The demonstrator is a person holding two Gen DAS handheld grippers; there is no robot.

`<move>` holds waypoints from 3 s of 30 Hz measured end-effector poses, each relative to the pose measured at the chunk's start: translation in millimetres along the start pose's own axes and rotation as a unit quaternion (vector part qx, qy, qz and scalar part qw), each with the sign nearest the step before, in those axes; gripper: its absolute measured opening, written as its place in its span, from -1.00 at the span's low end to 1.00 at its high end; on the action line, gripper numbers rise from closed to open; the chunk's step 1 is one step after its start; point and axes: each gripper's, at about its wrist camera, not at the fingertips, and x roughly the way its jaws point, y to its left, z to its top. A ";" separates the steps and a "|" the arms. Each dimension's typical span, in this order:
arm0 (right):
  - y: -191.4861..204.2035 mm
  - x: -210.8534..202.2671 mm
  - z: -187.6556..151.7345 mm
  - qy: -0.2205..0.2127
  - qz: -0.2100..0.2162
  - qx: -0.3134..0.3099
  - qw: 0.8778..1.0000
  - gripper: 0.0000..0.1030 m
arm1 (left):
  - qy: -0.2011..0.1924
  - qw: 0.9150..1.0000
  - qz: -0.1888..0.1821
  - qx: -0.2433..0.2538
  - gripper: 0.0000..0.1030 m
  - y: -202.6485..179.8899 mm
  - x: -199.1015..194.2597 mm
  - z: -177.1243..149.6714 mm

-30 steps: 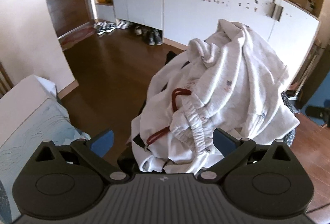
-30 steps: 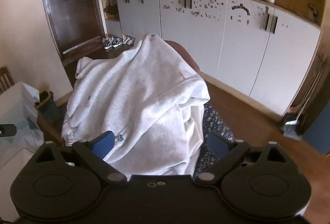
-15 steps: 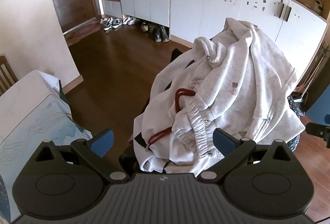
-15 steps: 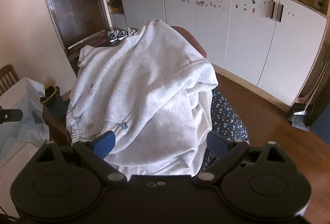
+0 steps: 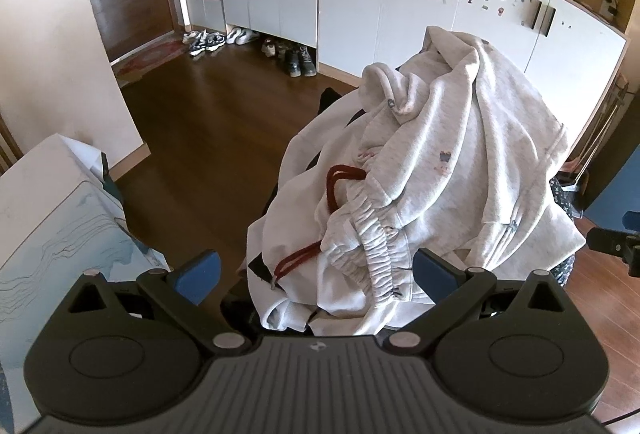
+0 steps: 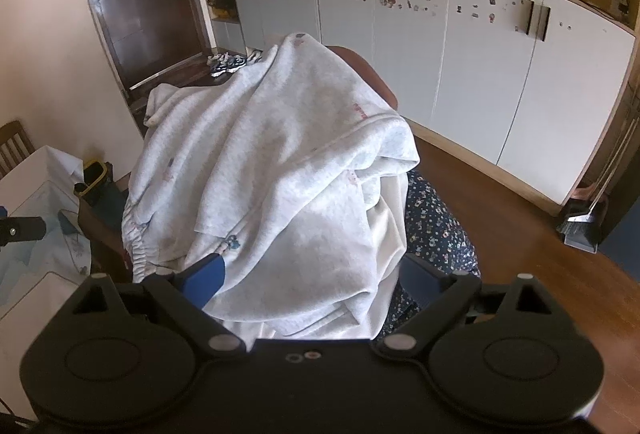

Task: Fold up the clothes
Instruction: 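Reach both grippers toward the grey sweatpants piled on the chair, then close the left gripper on the sweatpants while the right gripper grasps another part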

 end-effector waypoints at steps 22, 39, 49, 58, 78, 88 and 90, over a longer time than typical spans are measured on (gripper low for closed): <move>-12.6 21.8 8.2 0.013 -0.009 -0.005 1.000 1.00 | -0.003 0.998 -0.027 0.050 0.99 -38.7 41.6 34.0; -17.1 59.4 35.4 0.011 -0.005 -0.049 0.999 1.00 | -0.008 0.988 -0.083 0.128 0.99 -81.4 117.0 71.4; -46.4 80.6 57.0 0.026 0.017 0.000 1.000 1.00 | 0.002 0.982 -0.106 0.157 0.88 -88.5 138.8 79.1; -41.1 72.3 53.1 0.011 0.023 0.003 1.000 1.00 | -0.013 0.985 -0.128 0.115 -0.55 -61.7 104.1 89.5; -41.8 57.0 60.3 -0.018 0.059 -0.026 0.998 1.00 | -0.034 0.984 -0.145 0.092 -0.91 5.0 54.8 93.2; -59.7 78.6 82.7 0.023 0.110 0.065 0.992 1.00 | -0.009 0.973 -0.194 0.126 0.59 -37.6 98.9 76.4; -64.6 94.3 82.0 0.044 0.119 0.105 0.986 1.00 | -0.011 0.974 -0.189 0.123 0.59 -43.8 101.7 72.8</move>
